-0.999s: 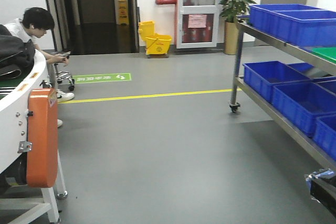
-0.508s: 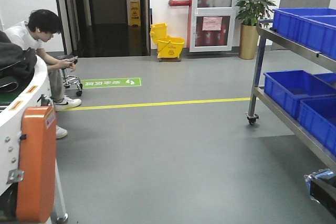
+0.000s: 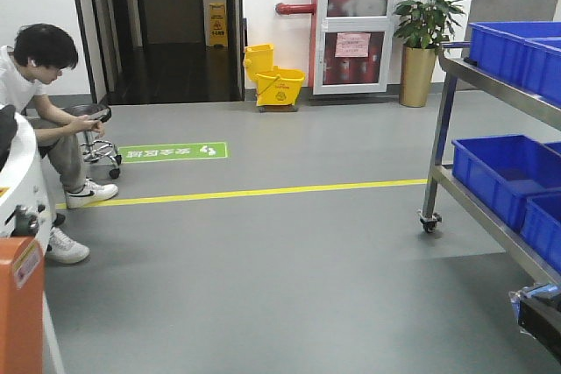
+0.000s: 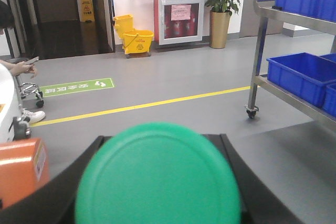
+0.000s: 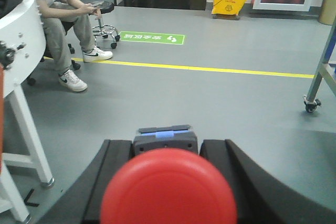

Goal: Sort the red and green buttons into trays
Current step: 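Drive the base away from the table to the counter with trays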

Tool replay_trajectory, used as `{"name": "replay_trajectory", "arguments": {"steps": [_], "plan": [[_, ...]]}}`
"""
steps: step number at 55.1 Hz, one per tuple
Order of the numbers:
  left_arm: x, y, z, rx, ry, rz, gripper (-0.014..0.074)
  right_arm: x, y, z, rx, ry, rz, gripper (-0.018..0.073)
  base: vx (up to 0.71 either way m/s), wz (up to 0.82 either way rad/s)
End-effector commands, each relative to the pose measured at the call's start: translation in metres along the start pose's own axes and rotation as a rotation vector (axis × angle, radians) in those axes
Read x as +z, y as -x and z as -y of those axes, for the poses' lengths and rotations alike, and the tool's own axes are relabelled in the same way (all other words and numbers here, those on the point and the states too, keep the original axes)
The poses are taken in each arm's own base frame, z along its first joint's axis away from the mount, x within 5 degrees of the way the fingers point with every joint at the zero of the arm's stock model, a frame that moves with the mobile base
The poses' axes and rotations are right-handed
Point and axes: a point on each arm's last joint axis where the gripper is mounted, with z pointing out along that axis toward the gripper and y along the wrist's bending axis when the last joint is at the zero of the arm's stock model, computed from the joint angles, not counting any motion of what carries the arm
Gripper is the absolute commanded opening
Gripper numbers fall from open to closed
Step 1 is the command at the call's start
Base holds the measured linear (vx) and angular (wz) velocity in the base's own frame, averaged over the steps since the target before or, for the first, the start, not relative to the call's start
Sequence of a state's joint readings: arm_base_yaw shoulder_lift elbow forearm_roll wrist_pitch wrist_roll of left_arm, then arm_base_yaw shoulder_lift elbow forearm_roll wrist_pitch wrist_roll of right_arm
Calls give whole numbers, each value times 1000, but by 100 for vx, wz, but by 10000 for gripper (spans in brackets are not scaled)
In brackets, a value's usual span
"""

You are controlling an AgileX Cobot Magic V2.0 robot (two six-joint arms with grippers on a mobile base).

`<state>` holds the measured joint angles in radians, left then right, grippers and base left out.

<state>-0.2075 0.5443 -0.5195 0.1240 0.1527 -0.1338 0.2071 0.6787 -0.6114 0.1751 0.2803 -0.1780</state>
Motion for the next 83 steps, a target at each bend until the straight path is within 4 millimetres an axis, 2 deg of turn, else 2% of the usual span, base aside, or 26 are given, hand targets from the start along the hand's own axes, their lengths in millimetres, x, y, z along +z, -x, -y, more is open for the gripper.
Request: {"name": "replay_trajectory", "arguments": {"steps": [1,47,83], "plan": [[-3,18,2,-6,-18,118,-6,-4,18,1,-7,-15,122,-9,47,-3],[-3,18,2,-5,-18,118,-6,-4,18,1,-7,-15,121,-9,46,-9],[-3,18,2,-5,-18,118,-6,-4,18,1,-7,-15,121,-9,41,-52]]}}
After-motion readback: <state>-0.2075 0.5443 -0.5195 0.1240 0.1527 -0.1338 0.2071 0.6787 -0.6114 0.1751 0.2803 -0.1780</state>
